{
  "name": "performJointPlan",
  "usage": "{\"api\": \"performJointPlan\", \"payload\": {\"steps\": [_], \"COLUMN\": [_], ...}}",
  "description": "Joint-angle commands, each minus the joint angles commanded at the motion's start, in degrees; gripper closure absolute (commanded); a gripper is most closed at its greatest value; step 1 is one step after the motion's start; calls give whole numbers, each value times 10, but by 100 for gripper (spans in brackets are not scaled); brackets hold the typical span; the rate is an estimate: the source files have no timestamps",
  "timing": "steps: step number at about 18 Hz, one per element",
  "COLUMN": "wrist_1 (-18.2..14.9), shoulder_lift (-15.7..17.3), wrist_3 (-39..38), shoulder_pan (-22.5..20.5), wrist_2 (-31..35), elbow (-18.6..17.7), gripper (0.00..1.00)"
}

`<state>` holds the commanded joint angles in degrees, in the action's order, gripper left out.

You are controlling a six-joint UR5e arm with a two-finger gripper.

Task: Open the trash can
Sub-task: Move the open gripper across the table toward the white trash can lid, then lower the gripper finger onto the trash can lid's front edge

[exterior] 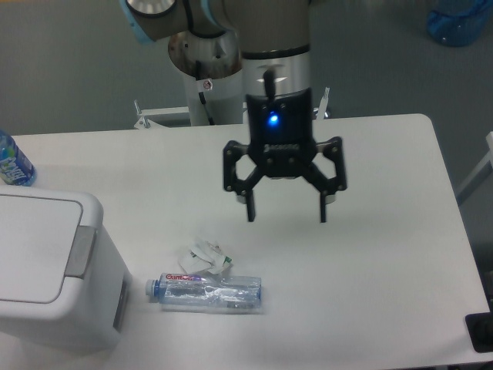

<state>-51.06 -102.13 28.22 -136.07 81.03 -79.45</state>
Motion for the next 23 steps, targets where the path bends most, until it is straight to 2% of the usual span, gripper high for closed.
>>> {"api": "performJointPlan", "payload": {"steps": [2, 5, 8, 13, 18, 23], "wrist_1": [-6, -5, 1, 1, 1, 0], "shoulder_lift": [-4, -11, -25, -33, -37, -41], "wrist_3": [-4, -23, -104, -124, -193, -216], "shoulder_pan": [33, 41, 60, 89, 114, 133], "wrist_2": [4, 7, 4, 4, 3, 4], "elbow": [-3, -1, 4, -5, -6, -7], "gripper": [0, 0, 0, 0, 0, 0]}}
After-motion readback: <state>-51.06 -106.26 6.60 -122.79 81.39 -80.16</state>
